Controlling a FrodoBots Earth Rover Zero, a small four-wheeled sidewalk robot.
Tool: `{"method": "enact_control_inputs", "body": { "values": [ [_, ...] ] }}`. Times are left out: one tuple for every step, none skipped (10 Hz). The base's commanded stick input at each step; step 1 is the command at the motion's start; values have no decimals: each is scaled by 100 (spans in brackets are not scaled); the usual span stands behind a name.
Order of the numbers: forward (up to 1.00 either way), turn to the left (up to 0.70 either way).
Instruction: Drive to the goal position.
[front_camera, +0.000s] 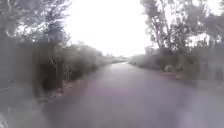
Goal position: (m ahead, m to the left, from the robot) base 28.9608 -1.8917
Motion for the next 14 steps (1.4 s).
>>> {"method": "enact_control_inputs", "body": {
  "values": [
    [85, -34],
    [85, -34],
    [85, -34],
    [85, -34],
    [85, -34],
    [85, -34],
    [85, -34],
    [85, -34],
    [85, -34],
    [85, -34],
    [85, -34],
    [85, -34],
    [85, 0],
    [85, 0]
  ]
}}
